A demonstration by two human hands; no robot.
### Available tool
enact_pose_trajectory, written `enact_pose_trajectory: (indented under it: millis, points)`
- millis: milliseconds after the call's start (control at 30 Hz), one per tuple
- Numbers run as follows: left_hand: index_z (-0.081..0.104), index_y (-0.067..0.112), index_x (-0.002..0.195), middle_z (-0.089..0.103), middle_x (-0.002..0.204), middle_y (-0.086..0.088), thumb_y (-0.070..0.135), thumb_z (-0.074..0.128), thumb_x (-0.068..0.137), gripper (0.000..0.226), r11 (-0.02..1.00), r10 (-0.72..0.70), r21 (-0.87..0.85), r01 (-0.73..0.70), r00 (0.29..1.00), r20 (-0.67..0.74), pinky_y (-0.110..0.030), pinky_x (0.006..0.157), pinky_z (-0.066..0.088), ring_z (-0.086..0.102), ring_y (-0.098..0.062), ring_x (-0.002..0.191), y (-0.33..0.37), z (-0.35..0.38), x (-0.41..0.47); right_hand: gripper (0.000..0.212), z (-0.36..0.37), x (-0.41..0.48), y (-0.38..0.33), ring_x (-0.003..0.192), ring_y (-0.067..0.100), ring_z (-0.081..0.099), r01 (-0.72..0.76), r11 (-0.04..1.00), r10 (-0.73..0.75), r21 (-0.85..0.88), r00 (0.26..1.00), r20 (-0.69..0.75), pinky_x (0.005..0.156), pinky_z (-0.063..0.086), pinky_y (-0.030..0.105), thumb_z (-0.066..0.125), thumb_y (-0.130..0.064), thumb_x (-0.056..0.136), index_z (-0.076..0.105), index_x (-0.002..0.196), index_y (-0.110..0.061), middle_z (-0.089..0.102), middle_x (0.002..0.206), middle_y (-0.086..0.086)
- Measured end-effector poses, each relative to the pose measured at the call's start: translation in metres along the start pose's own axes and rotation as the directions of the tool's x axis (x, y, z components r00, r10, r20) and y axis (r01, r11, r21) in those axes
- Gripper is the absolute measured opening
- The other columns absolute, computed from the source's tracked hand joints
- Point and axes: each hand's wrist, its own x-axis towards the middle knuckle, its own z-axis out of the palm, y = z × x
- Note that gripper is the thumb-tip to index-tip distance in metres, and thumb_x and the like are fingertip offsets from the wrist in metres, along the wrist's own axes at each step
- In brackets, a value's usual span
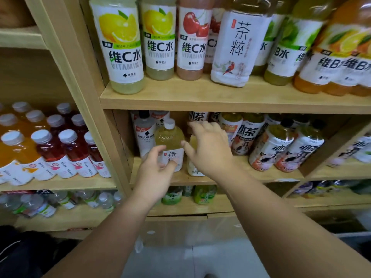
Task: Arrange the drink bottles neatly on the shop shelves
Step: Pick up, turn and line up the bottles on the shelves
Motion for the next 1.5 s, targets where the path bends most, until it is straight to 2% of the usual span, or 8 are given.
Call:
enact_pose_trajectory:
  millis: [67,133,433,667,800,1033,1333,1500]
  points:
    - [0.052,0.036,0.136,0.058,0.125,0.008,0.036,0.067,0.094,0.044,0.998,0.048,0.03,-0.048,0.999,-0.002,-0.018,0.071,0.047,0.061,-0.006,0.098,0.009,0.007,-0.012,0.057,-0.004,-0.023,0.018,0.122,0.03,0.05,-0.021,0.995,0.023,0.093,0.999,-0.022,0.102,0.042,0.046,0.057,-0.049,0.093,0.052,0.144,-0.023,0.06,0.13,0.004]
    - [0.052,0.036,0.135,0.054,0.13,0.013,0.038,0.067,0.094,0.044,0.995,0.081,0.064,-0.081,0.997,0.015,-0.015,0.071,0.042,0.061,-0.007,0.102,0.022,0.014,-0.024,0.056,-0.008,-0.045,0.041,0.118,0.028,0.052,-0.093,0.986,0.099,0.137,0.994,-0.043,0.099,0.044,0.046,0.058,-0.05,0.092,0.055,0.142,-0.024,0.061,0.123,0.002]
    - [0.048,0.036,0.138,0.049,0.132,0.012,0.045,0.066,0.093,0.05,0.942,0.252,0.206,-0.266,0.964,0.088,-0.04,0.091,0.052,0.056,-0.013,0.109,0.117,0.102,-0.059,0.051,-0.064,-0.111,0.177,0.125,0.027,0.049,-0.286,0.951,0.294,0.12,0.954,-0.063,0.1,0.046,0.044,0.059,-0.053,0.093,0.056,0.14,-0.031,0.058,0.13,0.0]
    - [0.045,0.03,0.144,0.047,0.139,0.001,0.046,0.067,0.092,0.058,0.852,0.337,0.35,-0.39,0.919,0.202,-0.045,0.102,0.047,0.053,-0.025,0.123,0.2,0.237,-0.1,0.05,-0.13,-0.172,0.322,0.12,0.029,0.051,-0.363,0.924,0.375,0.118,0.921,-0.105,0.097,0.046,0.042,0.063,-0.053,0.091,0.059,0.135,-0.03,0.058,0.124,0.002]
    - [0.047,0.029,0.143,0.046,0.145,0.002,0.046,0.067,0.092,0.057,0.805,0.403,0.351,-0.478,0.876,0.266,-0.042,0.107,0.043,0.047,-0.021,0.133,0.236,0.309,-0.116,0.049,-0.164,-0.202,0.394,0.122,0.028,0.051,-0.432,0.895,0.445,0.112,0.882,-0.157,0.095,0.046,0.043,0.061,-0.056,0.091,0.061,0.133,-0.031,0.06,0.126,0.001]
    - [0.044,0.031,0.146,0.043,0.148,0.006,0.049,0.064,0.094,0.058,0.784,0.384,0.327,-0.527,0.827,0.412,-0.034,0.108,0.037,0.044,-0.016,0.136,0.253,0.42,-0.115,0.052,-0.177,-0.216,0.478,0.129,0.025,0.047,-0.54,0.827,0.555,0.158,0.828,-0.075,0.104,0.042,0.045,0.06,-0.056,0.092,0.055,0.139,-0.034,0.055,0.135,-0.002]
    - [0.034,0.024,0.155,0.037,0.154,0.002,0.048,0.066,0.092,0.074,0.784,0.369,0.294,-0.547,0.791,0.488,-0.038,0.11,0.04,0.047,-0.022,0.136,0.254,0.52,-0.058,0.048,-0.175,-0.151,0.547,0.123,0.024,0.053,-0.558,0.789,0.58,0.257,0.815,-0.01,0.103,0.046,0.043,0.061,-0.05,0.095,0.057,0.139,-0.029,0.057,0.129,0.001]
    - [0.039,0.02,0.145,0.047,0.134,-0.005,0.045,0.065,0.092,0.064,0.798,0.268,0.352,-0.489,0.812,0.519,-0.043,0.097,0.051,0.056,-0.029,0.122,0.256,0.558,-0.033,0.044,-0.176,-0.105,0.572,0.12,0.023,0.055,-0.525,0.814,0.533,0.249,0.845,0.036,0.101,0.047,0.04,0.059,-0.044,0.098,0.057,0.138,-0.024,0.056,0.13,0.005]
